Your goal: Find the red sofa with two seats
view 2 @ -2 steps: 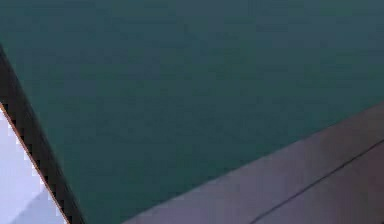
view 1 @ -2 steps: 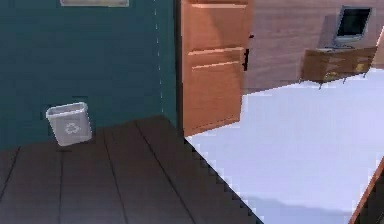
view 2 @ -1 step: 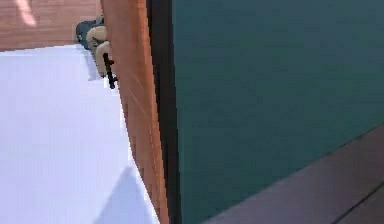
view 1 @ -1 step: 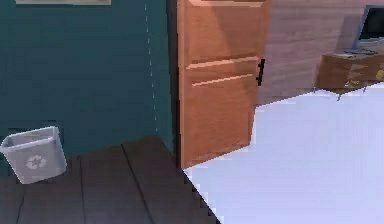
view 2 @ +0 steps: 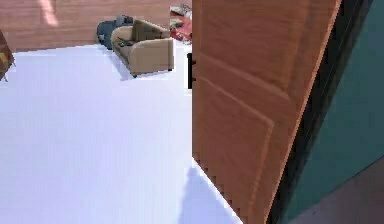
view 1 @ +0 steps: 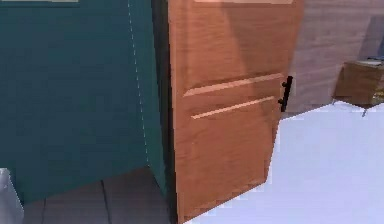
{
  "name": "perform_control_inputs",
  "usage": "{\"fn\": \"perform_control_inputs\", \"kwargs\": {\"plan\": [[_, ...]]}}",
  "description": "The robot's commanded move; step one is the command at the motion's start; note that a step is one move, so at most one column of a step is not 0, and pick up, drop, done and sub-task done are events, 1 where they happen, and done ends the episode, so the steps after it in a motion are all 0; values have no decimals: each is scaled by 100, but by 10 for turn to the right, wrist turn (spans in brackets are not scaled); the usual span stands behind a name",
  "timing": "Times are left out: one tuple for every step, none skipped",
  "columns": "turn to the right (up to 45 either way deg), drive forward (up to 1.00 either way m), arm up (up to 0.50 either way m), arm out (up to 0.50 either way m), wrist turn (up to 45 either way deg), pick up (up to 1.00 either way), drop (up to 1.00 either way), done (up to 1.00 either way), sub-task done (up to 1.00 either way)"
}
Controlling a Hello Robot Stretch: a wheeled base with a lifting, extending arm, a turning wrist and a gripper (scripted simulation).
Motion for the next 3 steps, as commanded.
{"fn": "perform_control_inputs", "kwargs": {"plan": [[450,0,0,0,0,0,0,0,0],[210,0,0,0,0,0,0,0,0],[30,0,0,0,0,0,0,0,0]]}}
